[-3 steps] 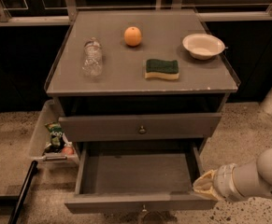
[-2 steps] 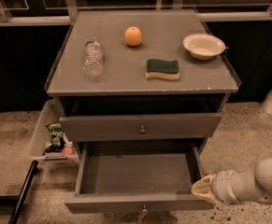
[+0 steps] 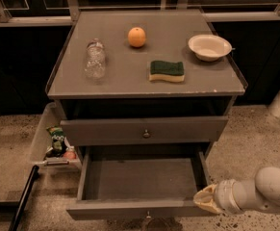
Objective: Close middle drawer
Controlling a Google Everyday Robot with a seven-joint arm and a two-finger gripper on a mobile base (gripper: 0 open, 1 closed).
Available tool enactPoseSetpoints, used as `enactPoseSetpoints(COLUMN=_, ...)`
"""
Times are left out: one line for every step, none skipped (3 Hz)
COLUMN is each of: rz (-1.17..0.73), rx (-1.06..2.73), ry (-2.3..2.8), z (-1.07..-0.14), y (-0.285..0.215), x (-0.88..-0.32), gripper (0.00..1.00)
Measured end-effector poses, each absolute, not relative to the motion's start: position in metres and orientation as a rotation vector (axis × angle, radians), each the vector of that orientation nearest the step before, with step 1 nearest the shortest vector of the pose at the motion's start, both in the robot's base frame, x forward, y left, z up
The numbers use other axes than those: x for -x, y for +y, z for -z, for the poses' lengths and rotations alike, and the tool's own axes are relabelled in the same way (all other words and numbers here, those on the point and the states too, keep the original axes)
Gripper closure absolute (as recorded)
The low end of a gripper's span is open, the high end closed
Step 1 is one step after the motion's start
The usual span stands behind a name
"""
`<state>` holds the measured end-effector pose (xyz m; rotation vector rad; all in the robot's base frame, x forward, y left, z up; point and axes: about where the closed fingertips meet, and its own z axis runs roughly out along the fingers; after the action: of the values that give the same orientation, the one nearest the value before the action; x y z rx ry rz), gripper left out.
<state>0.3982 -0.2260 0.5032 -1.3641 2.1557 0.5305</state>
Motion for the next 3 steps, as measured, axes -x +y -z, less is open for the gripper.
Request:
enactPoseSetpoints(rz=-0.598, rx=1.301, ry=2.217, z=-0.458, y=-0.222, x=-0.394, gripper=1.00)
enactPoseSetpoints(rz=-0.648, rx=1.272, ry=2.244, z=-0.426, y=-0.212, x=-0.389, gripper=1.00)
enactPoseSetpoints(rz=-0.671, rx=1.273, ry=2.243, z=-0.409, y=-0.201, x=-0.385, gripper=1.00)
